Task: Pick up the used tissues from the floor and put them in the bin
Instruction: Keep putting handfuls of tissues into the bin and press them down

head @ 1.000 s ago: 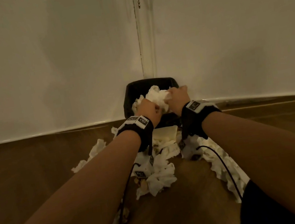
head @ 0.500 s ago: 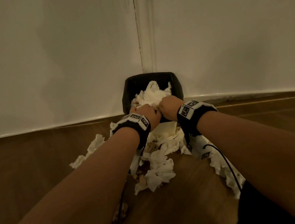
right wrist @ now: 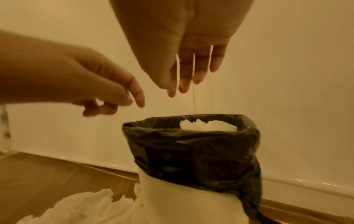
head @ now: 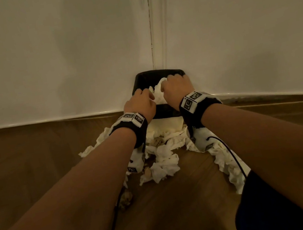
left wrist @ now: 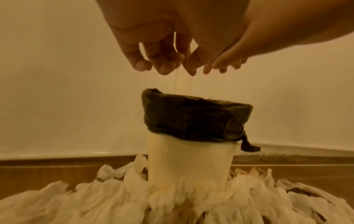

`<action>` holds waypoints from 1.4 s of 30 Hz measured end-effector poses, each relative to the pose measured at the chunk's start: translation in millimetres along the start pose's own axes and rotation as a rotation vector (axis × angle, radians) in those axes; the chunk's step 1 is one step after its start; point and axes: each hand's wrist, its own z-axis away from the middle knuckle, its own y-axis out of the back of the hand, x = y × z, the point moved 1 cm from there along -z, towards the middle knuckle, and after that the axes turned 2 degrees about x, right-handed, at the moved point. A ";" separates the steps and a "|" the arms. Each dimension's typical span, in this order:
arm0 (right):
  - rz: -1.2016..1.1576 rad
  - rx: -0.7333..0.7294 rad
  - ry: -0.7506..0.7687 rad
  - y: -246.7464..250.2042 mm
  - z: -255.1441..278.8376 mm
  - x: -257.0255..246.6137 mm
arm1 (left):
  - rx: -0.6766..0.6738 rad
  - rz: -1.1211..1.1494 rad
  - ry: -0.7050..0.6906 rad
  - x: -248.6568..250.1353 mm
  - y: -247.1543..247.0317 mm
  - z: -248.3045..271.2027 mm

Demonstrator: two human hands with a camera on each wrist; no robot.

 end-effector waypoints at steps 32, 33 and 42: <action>-0.675 -0.327 -0.238 -143.3 88.8 -88.8 | -0.635 -0.123 0.317 -105.4 -146.7 125.4; -0.651 -0.345 -0.203 -146.2 91.3 -92.3 | -0.639 -0.113 0.323 -107.2 -146.7 124.2; -0.499 -0.626 -0.034 -175.3 117.0 -111.9 | -0.585 -0.038 0.355 -117.3 -141.3 126.3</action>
